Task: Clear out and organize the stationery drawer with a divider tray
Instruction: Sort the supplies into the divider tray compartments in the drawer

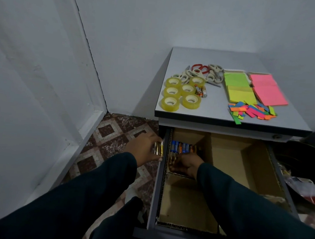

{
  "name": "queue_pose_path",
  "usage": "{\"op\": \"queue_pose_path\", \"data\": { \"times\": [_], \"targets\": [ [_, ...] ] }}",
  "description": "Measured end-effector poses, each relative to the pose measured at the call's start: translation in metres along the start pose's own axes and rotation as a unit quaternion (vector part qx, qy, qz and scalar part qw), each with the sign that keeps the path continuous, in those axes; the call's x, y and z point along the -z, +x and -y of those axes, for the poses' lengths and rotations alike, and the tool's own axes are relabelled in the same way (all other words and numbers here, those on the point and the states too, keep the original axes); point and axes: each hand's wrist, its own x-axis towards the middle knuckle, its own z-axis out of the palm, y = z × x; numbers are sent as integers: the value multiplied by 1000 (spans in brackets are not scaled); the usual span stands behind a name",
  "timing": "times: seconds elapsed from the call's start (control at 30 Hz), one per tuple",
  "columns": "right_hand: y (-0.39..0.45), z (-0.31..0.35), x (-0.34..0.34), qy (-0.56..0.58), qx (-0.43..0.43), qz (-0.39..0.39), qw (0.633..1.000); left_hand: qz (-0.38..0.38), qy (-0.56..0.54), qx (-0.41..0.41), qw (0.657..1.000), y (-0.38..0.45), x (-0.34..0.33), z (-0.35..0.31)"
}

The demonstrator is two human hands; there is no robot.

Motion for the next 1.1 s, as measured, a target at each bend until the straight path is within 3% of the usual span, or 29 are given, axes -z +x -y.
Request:
{"op": "queue_pose_path", "data": {
  "times": [0.33, 0.53, 0.73, 1.0, 1.1],
  "targets": [
    [-2, 0, -3, 28, -2, -12, 1000, -5, -3, -2, 1000, -1, 1, -6],
    [-20, 7, 7, -46, 5, 3, 999, -2, 28, -13, 1000, 1, -1, -13],
    [-37, 16, 32, -198, 61, -35, 978, -4, 97, -29, 995, 13, -1, -38],
    [-39, 4, 50, -81, 85, -36, 992, 62, 203, -64, 975, 40, -25, -78],
    [-40, -1, 49, -37, 80, -27, 996, 109, 195, -45, 974, 50, -39, -80]
  ]
}}
